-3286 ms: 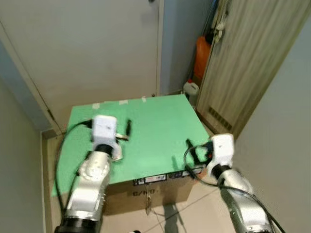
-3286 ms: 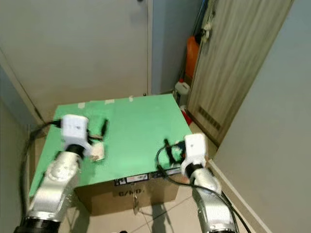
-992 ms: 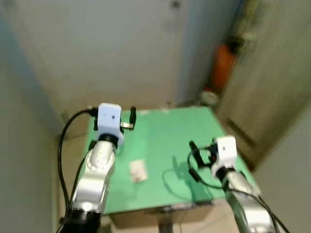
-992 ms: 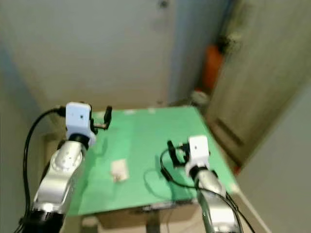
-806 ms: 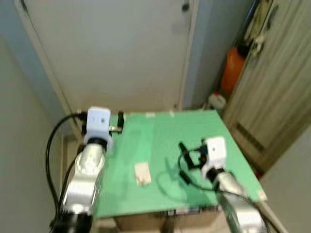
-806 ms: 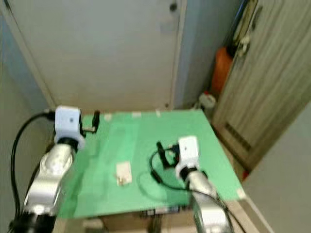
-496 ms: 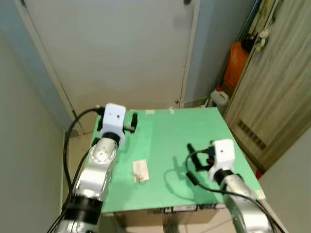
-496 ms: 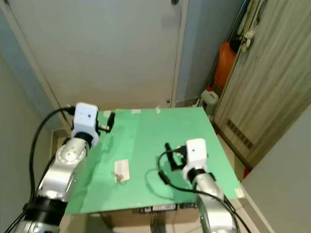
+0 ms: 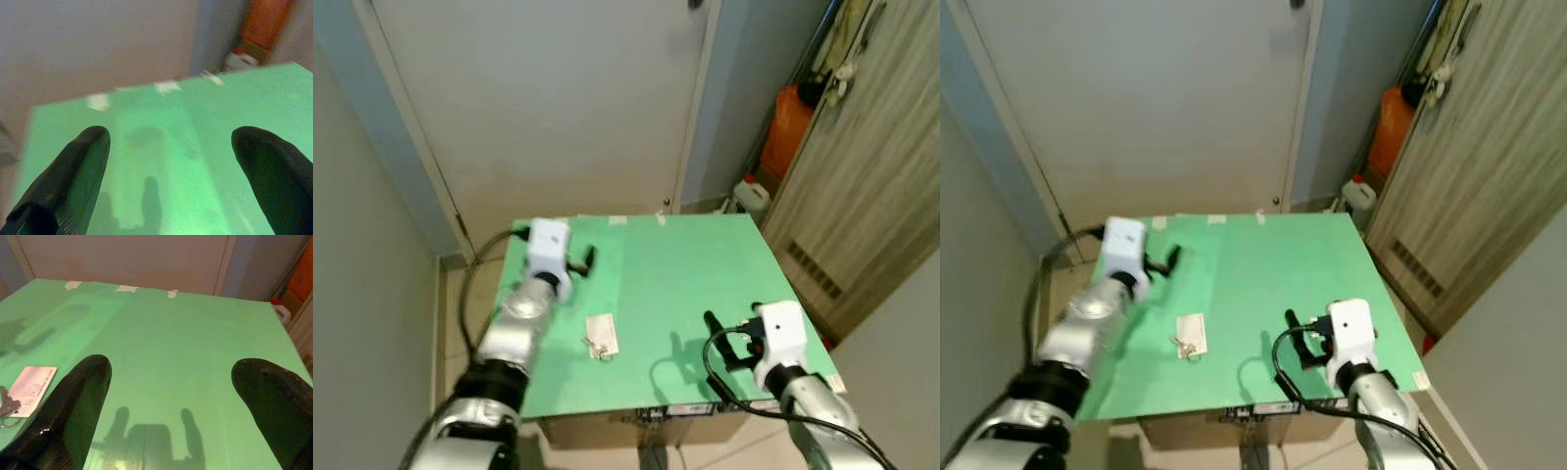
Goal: Hang keys on a hook
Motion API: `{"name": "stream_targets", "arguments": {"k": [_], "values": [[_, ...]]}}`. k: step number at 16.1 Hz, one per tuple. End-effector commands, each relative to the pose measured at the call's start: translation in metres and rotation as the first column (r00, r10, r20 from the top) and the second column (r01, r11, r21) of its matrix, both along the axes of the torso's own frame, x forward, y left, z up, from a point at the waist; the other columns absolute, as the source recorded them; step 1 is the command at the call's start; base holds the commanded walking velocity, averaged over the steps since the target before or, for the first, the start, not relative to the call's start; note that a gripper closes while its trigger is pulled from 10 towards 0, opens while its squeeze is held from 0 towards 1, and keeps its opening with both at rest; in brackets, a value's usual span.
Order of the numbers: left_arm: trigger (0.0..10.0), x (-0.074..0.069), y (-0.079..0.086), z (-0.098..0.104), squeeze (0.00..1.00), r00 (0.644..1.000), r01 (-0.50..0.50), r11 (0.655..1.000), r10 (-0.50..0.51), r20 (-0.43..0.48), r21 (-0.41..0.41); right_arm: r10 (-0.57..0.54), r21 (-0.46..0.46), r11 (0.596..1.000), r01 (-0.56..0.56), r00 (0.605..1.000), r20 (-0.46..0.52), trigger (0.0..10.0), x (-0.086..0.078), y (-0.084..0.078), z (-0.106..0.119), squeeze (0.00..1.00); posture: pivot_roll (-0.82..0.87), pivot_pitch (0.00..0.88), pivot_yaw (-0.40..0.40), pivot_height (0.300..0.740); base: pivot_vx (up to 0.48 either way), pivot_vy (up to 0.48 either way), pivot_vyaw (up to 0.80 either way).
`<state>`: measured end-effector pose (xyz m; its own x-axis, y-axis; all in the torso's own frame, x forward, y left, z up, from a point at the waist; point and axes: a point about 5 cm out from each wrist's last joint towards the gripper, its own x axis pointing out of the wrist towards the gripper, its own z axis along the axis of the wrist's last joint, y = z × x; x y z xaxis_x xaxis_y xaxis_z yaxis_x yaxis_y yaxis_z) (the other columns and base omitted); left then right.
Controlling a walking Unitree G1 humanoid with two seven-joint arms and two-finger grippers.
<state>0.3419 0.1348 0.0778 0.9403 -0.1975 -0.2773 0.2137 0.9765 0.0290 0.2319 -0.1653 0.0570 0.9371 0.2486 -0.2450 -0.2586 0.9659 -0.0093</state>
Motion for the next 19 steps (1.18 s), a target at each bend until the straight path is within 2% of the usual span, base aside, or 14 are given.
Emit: {"name": "stream_targets", "arguments": {"k": [1, 4, 6, 9, 12, 15, 17, 19], "values": [[10.0, 0.003, -0.012, 0.004, 0.00, 0.998, 0.063, 0.998, -0.063, 0.031, -0.003, -0.005, -0.001, 1.000, 0.005, 1.000, 0.015, 10.0, -0.002, -0.004, 0.007, 0.00, -0.14, 0.042, -0.030, 0.740, 0.000, 0.000, 0.00], [10.0, -0.009, -0.036, -0.012, 0.00, 0.984, 0.173, 0.984, -0.174, 0.031, 0.030, -0.014, -0.021, 1.000, 0.014, 1.000, -0.002, 10.0, -0.014, -0.016, 0.011, 0.00, -0.18, 0.066, -0.047, 0.740, 0.000, 0.000, 0.00], [10.0, -0.017, -0.045, -0.023, 0.00, 0.983, 0.182, 0.982, -0.184, 0.031, 0.058, -0.005, -0.032, 0.999, 0.004, 1.000, -0.021, 10.0, -0.025, -0.024, 0.014, 0.00, -0.21, 0.091, -0.073, 0.740, 0.000, 0.000, 0.00], [10.0, -0.029, -0.057, -0.032, 0.00, 0.978, 0.197, 0.976, -0.202, 0.049, 0.092, -0.008, -0.050, 0.999, 0.006, 0.999, -0.042, 10.0, -0.031, -0.033, 0.017, 0.00, -0.23, 0.110, -0.091, 0.740, 0.000, 0.000, 0.00], [10.0, -0.053, -0.071, -0.046, 0.00, 0.977, 0.199, 0.976, -0.205, 0.060, 0.089, 0.004, -0.071, 0.997, -0.010, 0.997, -0.080, 10.0, -0.037, -0.041, 0.019, 0.00, -0.22, 0.148, -0.130, 0.740, 0.000, 0.000, 0.00], [10.0, -0.060, -0.066, -0.056, 0.00, 0.989, 0.143, 0.987, -0.145, 0.026, 0.078, 0.017, -0.078, 0.997, -0.024, 0.996, -0.089, 10.0, -0.036, -0.043, 0.022, 0.00, -0.23, 0.162, -0.151, 0.740, 0.000, 0.000, 0.00], [10.0, -0.058, -0.051, -0.056, 0.00, 0.997, 0.051, 0.989, -0.059, 0.050, 0.137, 0.024, -0.091, 0.995, -0.033, 0.995, -0.099, 10.0, -0.034, -0.047, 0.024, 0.00, -0.23, 0.161, -0.168, 0.740, 0.000, 0.000, 0.00], [10.0, -0.056, -0.044, -0.055, 0.00, 0.998, 0.010, 0.987, -0.020, 0.058, 0.162, 0.028, -0.099, 0.994, -0.039, 0.994, -0.110, 10.0, -0.034, -0.049, 0.023, 0.00, -0.22, 0.160, -0.172, 0.740, 0.000, 0.000, 0.00]]}}
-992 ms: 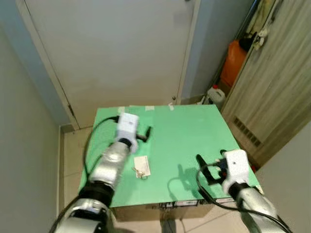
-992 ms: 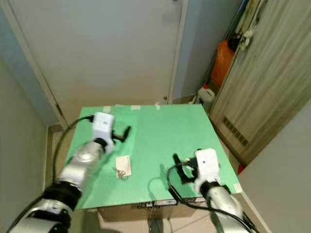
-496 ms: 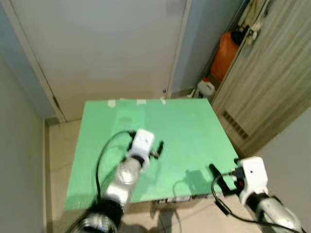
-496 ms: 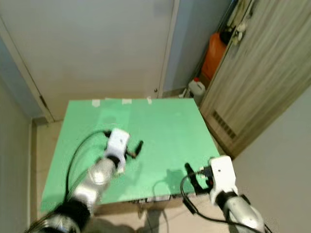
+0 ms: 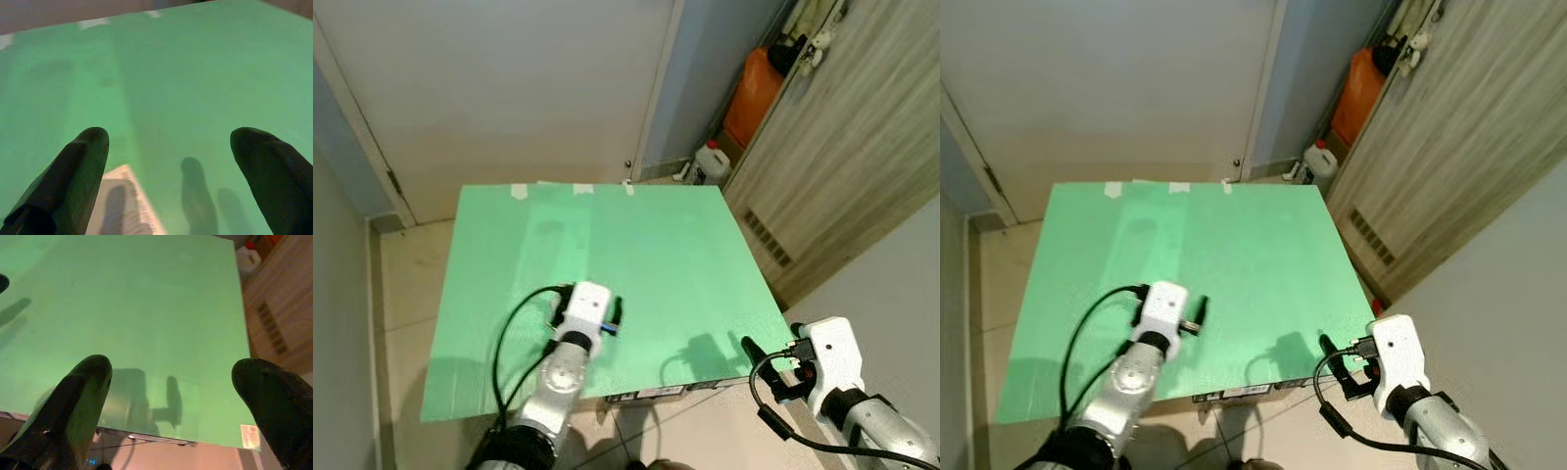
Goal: Hang keys on a hook
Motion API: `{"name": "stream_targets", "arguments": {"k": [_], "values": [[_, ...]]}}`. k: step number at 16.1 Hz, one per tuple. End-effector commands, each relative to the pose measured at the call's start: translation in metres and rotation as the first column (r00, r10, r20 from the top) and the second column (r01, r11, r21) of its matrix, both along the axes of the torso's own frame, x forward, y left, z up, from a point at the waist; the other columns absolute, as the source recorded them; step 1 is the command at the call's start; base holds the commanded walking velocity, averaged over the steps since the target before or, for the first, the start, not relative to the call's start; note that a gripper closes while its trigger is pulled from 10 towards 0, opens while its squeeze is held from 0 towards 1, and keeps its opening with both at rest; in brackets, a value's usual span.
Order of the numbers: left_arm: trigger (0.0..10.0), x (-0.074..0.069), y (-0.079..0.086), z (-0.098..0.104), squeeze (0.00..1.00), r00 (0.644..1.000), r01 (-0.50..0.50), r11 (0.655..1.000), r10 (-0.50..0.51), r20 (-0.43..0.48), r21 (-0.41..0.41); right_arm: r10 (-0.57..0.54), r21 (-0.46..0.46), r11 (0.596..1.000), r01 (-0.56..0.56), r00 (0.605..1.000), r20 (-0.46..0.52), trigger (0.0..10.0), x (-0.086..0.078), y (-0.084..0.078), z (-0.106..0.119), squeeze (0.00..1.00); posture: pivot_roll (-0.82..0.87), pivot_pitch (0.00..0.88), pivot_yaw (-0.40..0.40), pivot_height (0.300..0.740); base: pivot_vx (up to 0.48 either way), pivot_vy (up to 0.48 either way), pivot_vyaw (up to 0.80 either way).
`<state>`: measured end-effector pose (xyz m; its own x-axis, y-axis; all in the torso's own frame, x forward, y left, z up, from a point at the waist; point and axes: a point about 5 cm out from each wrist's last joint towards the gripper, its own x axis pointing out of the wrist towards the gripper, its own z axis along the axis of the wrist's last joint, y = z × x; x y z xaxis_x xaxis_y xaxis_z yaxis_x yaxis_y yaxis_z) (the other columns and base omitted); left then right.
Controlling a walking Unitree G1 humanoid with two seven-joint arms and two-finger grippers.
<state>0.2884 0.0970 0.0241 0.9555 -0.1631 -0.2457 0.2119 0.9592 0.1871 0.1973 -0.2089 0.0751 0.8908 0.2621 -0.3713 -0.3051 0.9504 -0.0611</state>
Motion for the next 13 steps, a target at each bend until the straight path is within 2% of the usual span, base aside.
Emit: {"name": "stream_targets", "arguments": {"k": [1, 8, 10, 11, 13], "values": [[10.0, -0.004, -0.005, -0.005, 0.00, 0.999, -0.010, 1.000, 0.010, -0.032, -0.019, -0.009, -0.017, 1.000, 0.009, 1.000, -0.002, 10.0, 0.000, -0.007, 0.003, 0.00, -0.22, 0.165, -0.175, 0.740, 0.000, 0.000, 0.00], [10.0, -0.011, 0.004, -0.022, 0.00, 0.983, -0.114, 0.987, 0.096, -0.158, -0.112, -0.016, 0.011, 1.000, 0.016, 1.000, -0.025, 10.0, -0.004, -0.014, 0.000, 0.00, -0.25, 0.190, -0.189, 0.740, 0.000, 0.000, 0.00], [10.0, -0.011, 0.007, -0.024, 0.00, 0.978, -0.144, 0.985, 0.128, -0.162, -0.091, 0.003, 0.026, 1.000, -0.002, 1.000, -0.026, 10.0, -0.005, -0.016, 0.005, 0.00, -0.26, 0.192, -0.195, 0.740, 0.000, 0.000, 0.00], [10.0, -0.012, 0.005, -0.025, 0.00, 0.978, -0.140, 0.988, 0.126, -0.167, -0.073, 0.024, 0.045, 0.999, -0.023, 0.999, -0.035, 10.0, -0.006, -0.017, 0.009, 0.00, -0.26, 0.191, -0.196, 0.740, 0.000, 0.000, 0.00], [10.0, -0.013, -0.003, -0.027, 0.00, 0.981, -0.100, 0.994, 0.089, -0.171, -0.054, 0.178, 0.082, 0.981, -0.174, 0.983, -0.045, 10.0, -0.006, -0.011, 0.023, 0.00, -0.27, 0.186, -0.198, 0.740, 0.000, 0.000, 0.00]]}}
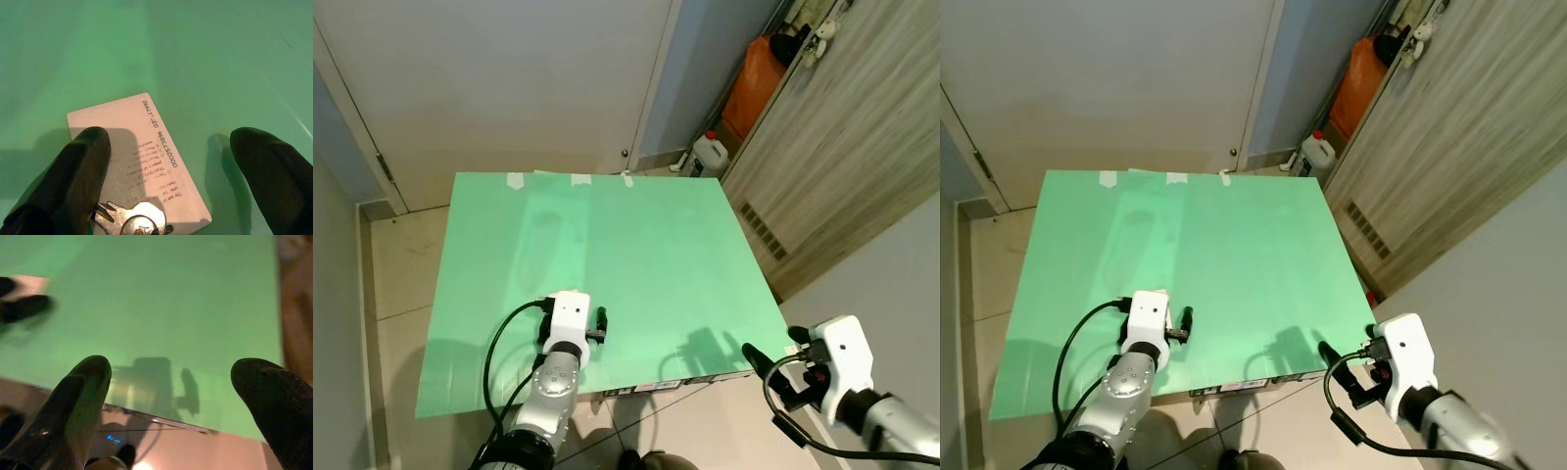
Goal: Hang keys on a hook
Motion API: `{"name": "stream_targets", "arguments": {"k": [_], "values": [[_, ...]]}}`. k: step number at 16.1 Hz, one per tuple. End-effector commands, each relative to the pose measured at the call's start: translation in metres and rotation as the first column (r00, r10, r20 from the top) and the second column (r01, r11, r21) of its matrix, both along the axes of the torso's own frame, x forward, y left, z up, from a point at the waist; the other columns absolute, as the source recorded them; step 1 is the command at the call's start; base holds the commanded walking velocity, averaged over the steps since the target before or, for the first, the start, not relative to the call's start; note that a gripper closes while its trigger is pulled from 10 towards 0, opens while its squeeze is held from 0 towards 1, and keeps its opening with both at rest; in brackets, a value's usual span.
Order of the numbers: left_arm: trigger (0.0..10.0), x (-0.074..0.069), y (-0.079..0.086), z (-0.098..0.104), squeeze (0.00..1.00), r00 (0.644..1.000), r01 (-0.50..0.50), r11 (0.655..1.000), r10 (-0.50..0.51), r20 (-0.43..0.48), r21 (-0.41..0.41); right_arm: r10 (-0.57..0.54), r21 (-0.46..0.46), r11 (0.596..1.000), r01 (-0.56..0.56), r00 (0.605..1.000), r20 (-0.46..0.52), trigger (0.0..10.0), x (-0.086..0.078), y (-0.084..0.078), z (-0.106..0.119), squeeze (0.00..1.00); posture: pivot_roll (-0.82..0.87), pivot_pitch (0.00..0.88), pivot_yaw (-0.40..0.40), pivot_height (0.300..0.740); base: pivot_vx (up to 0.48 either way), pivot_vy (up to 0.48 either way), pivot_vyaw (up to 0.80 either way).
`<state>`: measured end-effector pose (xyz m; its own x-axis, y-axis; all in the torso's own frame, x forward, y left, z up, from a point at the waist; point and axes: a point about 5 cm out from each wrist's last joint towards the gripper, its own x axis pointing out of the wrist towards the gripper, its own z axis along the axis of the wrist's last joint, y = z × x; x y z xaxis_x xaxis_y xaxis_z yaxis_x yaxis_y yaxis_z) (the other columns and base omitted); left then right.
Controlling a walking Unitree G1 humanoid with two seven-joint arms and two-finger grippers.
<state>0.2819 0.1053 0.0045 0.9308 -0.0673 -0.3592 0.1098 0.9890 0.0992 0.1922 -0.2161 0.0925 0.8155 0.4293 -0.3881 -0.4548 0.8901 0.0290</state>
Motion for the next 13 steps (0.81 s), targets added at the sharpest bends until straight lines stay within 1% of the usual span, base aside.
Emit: {"name": "stream_targets", "arguments": {"k": [1, 3, 5, 7, 8, 10, 12, 13], "values": [[10.0, -0.007, -0.013, -0.008, 0.00, 0.998, 0.038, 0.999, -0.038, -0.041, 0.002, 0.028, -0.007, 1.000, -0.028, 1.000, 0.005, 10.0, -0.001, -0.005, 0.008, 0.00, -0.27, 0.186, -0.198, 0.740, 0.000, 0.000, 0.00], [10.0, -0.006, -0.017, -0.008, 0.00, 0.997, 0.056, 0.998, -0.056, -0.050, 0.008, 0.009, -0.028, 1.000, -0.008, 1.000, 0.012, 10.0, 0.003, -0.011, 0.010, 0.00, -0.27, 0.185, -0.204, 0.740, 0.000, 0.000, 0.00], [10.0, -0.007, -0.018, -0.012, 0.00, 0.995, 0.069, 0.997, -0.067, -0.078, 0.023, 0.002, -0.029, 1.000, -0.001, 1.000, 0.011, 10.0, 0.004, -0.012, 0.010, 0.00, -0.27, 0.186, -0.209, 0.740, 0.000, 0.000, 0.00], [10.0, -0.016, -0.011, -0.026, 0.00, 0.986, 0.075, 0.996, -0.067, -0.150, 0.052, 0.009, -0.016, 1.000, -0.009, 1.000, -0.003, 10.0, 0.002, -0.005, 0.009, 0.00, -0.27, 0.193, -0.212, 0.740, 0.000, 0.000, 0.00], [10.0, -0.019, -0.008, -0.029, 0.00, 0.984, 0.077, 0.995, -0.067, -0.163, 0.056, 0.004, -0.010, 1.000, -0.004, 1.000, -0.007, 10.0, 0.001, -0.003, 0.008, 0.00, -0.27, 0.196, -0.212, 0.740, 0.000, 0.000, 0.00], [10.0, -0.029, 0.001, -0.041, 0.00, 0.974, 0.055, 0.996, -0.038, -0.225, 0.072, -0.002, -0.002, 1.000, 0.002, 1.000, -0.011, 10.0, -0.001, 0.001, 0.006, 0.00, -0.27, 0.200, -0.213, 0.740, 0.000, 0.000, 0.00], [10.0, -0.036, 0.005, -0.047, 0.00, 0.967, 0.048, 0.995, -0.026, -0.254, 0.082, -0.002, 0.001, 1.000, 0.002, 1.000, -0.010, 10.0, -0.002, 0.003, 0.008, 0.00, -0.28, 0.209, -0.218, 0.740, 0.000, 0.000, 0.00], [10.0, -0.037, 0.005, -0.048, 0.00, 0.967, 0.051, 0.995, -0.027, -0.252, 0.089, -0.002, 0.002, 1.000, 0.002, 1.000, -0.012, 10.0, -0.003, 0.004, 0.009, 0.00, -0.29, 0.212, -0.220, 0.740, 0.000, 0.000, 0.00]]}}
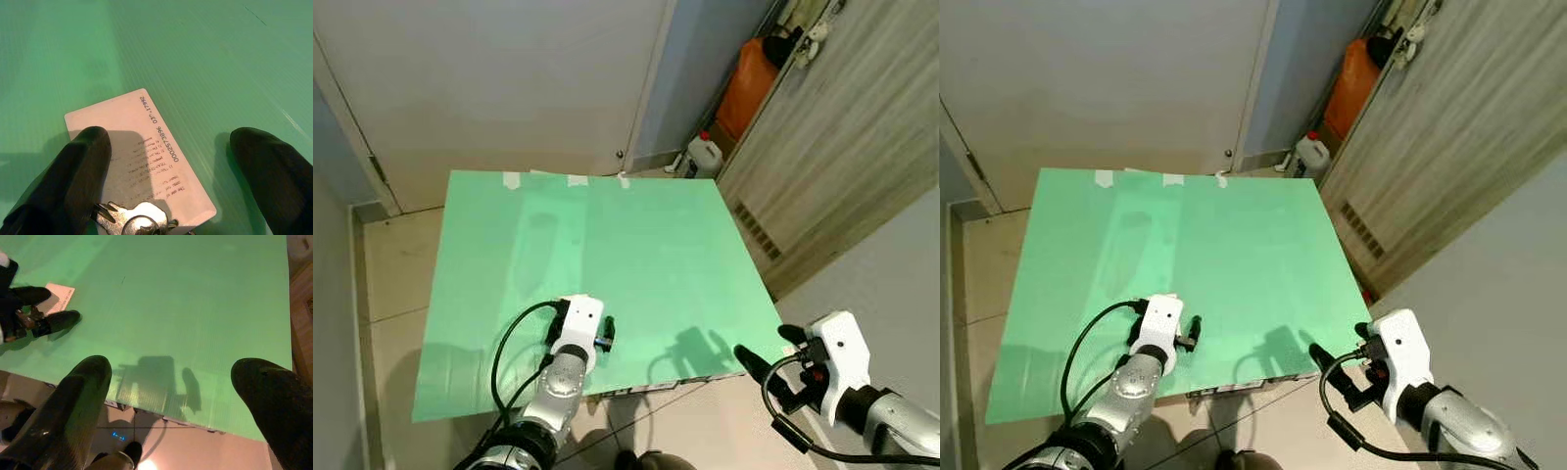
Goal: Hang keys on a hook
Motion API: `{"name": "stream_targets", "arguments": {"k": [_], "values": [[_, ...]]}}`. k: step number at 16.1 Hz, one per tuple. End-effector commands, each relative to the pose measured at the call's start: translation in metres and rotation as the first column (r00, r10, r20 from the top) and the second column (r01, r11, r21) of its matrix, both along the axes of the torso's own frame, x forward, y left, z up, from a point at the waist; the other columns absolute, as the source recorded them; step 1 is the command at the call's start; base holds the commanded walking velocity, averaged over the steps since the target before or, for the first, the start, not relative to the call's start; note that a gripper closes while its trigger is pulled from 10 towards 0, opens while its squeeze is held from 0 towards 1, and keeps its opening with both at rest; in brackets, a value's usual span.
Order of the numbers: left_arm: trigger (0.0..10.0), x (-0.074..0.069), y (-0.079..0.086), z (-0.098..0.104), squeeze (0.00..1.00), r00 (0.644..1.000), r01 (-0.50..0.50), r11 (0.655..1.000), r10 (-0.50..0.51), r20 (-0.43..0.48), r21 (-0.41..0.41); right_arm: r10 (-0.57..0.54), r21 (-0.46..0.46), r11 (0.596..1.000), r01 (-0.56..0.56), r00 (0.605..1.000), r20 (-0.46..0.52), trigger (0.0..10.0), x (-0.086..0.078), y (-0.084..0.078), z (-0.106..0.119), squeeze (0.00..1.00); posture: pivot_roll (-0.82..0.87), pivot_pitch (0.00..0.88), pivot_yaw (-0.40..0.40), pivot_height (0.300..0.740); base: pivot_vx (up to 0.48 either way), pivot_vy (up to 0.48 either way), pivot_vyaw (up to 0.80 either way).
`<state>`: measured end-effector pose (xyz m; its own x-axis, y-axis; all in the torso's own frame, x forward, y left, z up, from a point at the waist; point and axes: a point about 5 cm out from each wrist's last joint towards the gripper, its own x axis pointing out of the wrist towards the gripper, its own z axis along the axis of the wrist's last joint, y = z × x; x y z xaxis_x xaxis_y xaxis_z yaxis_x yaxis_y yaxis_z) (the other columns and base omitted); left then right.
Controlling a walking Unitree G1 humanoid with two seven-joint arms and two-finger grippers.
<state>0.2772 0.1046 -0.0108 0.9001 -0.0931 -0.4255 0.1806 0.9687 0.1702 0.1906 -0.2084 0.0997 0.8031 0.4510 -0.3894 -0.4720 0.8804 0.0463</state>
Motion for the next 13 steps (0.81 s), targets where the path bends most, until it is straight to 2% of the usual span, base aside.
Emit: {"name": "stream_targets", "arguments": {"k": [1, 3, 4, 5, 6, 8, 13], "values": [[10.0, -0.031, 0.004, -0.032, 0.00, 0.983, -0.024, 0.999, 0.029, -0.182, 0.028, -0.024, -0.014, 1.000, 0.024, 1.000, -0.004, 10.0, -0.003, -0.004, 0.003, 0.00, -0.29, 0.213, -0.222, 0.740, 0.000, 0.000, 0.00], [10.0, -0.031, 0.007, -0.032, 0.00, 0.980, -0.054, 0.998, 0.059, -0.188, 0.029, -0.026, -0.016, 1.000, 0.026, 1.000, -0.004, 10.0, -0.004, -0.003, 0.004, 0.00, -0.29, 0.215, -0.226, 0.740, 0.000, 0.000, 0.00], [10.0, -0.031, 0.014, -0.034, 0.00, 0.970, -0.134, 0.991, 0.131, -0.205, -0.001, -0.028, -0.017, 0.999, 0.028, 1.000, -0.005, 10.0, -0.005, -0.002, 0.004, 0.00, -0.30, 0.214, -0.227, 0.740, 0.000, 0.000, 0.00], [10.0, -0.032, 0.017, -0.035, 0.00, 0.958, -0.186, 0.982, 0.172, -0.230, -0.040, -0.029, -0.017, 0.999, 0.028, 1.000, -0.007, 10.0, -0.005, -0.002, 0.003, 0.00, -0.29, 0.213, -0.227, 0.740, 0.000, 0.000, 0.00], [10.0, -0.035, 0.019, -0.038, 0.00, 0.945, -0.210, 0.977, 0.192, -0.264, -0.041, -0.032, -0.020, 0.999, 0.032, 0.999, -0.013, 10.0, -0.005, -0.002, 0.001, 0.00, -0.29, 0.210, -0.223, 0.740, 0.000, 0.000, 0.00], [10.0, -0.037, 0.023, -0.041, 0.00, 0.928, -0.230, 0.973, 0.210, -0.309, -0.028, -0.038, -0.020, 0.999, 0.038, 0.999, -0.020, 10.0, -0.004, -0.003, -0.005, 0.00, -0.28, 0.207, -0.220, 0.740, 0.000, 0.000, 0.00], [10.0, -0.046, 0.023, -0.050, 0.00, 0.894, -0.198, 0.980, 0.186, -0.408, 0.012, -0.045, -0.018, 0.999, 0.044, 0.999, -0.028, 10.0, -0.004, -0.003, -0.009, 0.00, -0.27, 0.210, -0.216, 0.740, 0.000, 0.000, 0.00]]}}
